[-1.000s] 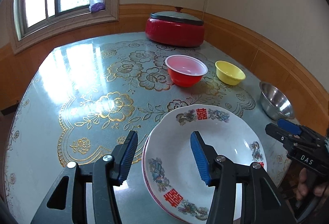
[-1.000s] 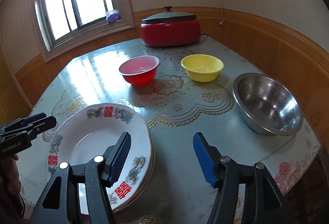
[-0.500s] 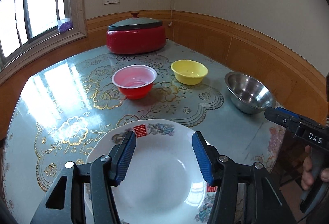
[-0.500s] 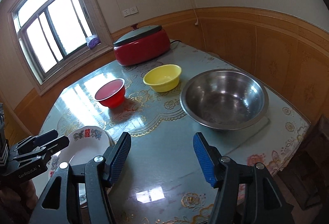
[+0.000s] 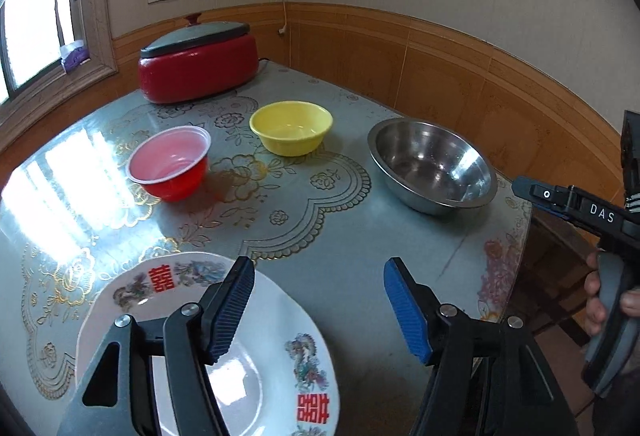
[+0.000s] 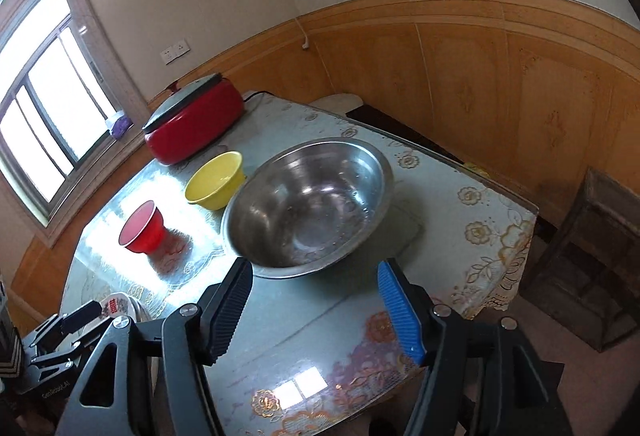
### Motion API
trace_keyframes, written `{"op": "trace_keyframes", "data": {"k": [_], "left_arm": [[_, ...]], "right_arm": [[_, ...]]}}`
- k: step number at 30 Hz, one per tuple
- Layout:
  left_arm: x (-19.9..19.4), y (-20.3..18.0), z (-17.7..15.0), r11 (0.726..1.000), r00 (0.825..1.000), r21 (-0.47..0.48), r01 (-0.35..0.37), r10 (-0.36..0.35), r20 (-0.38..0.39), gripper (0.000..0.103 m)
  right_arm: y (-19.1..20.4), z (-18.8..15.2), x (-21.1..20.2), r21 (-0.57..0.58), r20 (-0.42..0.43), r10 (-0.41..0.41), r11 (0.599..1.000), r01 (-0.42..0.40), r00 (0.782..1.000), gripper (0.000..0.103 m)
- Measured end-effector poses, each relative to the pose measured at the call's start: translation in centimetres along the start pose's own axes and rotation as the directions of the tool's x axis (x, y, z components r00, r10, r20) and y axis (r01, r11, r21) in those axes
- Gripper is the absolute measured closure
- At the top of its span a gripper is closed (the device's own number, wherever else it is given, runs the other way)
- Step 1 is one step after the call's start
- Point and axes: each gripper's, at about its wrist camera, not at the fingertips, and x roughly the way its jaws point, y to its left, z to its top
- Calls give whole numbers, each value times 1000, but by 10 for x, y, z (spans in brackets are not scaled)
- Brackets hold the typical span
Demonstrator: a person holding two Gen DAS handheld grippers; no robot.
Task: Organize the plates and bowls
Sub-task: 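Move the left tool to the rim of the stainless steel bowl, then grasp the steel bowl's rim with the left tool and lift it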
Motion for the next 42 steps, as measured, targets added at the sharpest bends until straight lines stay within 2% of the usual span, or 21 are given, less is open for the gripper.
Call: {"op": "trace_keyframes", "data": {"k": [3,7,10,16,19,21,23,28,30,31,32,34,37,42], "left_arm": [[13,-7,6,999,998,-22,49,-50,-32,35],[28,-13,18,995,995,-55,80,-83,-57,35],[39,-15,27,995,996,-76,69,-73,-57,35],[69,-24,48,985,986,-128,117,-130,-102,35],[86,-32,57,980,980,-147,134,-153,-126,38],[96,-36,62,976,977,-165,144,-166,-132,46],[105,-40,68,971,975,-184,151,-177,-137,50],[132,-46,77,958,969,-240,160,-198,-145,51],[142,-47,79,958,970,-248,145,-187,-155,52],[146,-49,79,959,969,-244,143,-186,-163,57],[149,-50,78,962,969,-235,138,-180,-172,71],[146,-53,75,963,969,-227,148,-188,-164,81],[132,-58,69,970,974,-194,145,-174,-144,80],[103,-57,53,984,984,-148,100,-120,-131,80]], "right_arm": [[-20,12,2,49,10,-7,999,7,1000,36],[-41,31,9,95,17,1,996,-2,1000,36],[-45,44,17,82,17,0,997,-1,1000,36],[-57,67,49,60,-37,29,998,-27,999,36],[-60,77,67,48,-69,55,998,-51,996,36],[-61,82,78,30,-91,57,998,-54,994,36],[-61,85,89,18,-112,75,997,-74,991,41],[-64,85,119,7,-184,102,995,-102,978,67],[-63,83,129,6,-211,110,994,-111,971,73],[-61,81,133,0,-222,116,993,-119,968,79],[-60,80,137,-9,-231,123,992,-128,965,82],[-56,76,142,-33,-251,109,992,-121,962,91],[-47,68,145,-76,-268,100,989,-124,958,94],[-33,51,141,-101,-308,135,980,-173,942,94]]}}
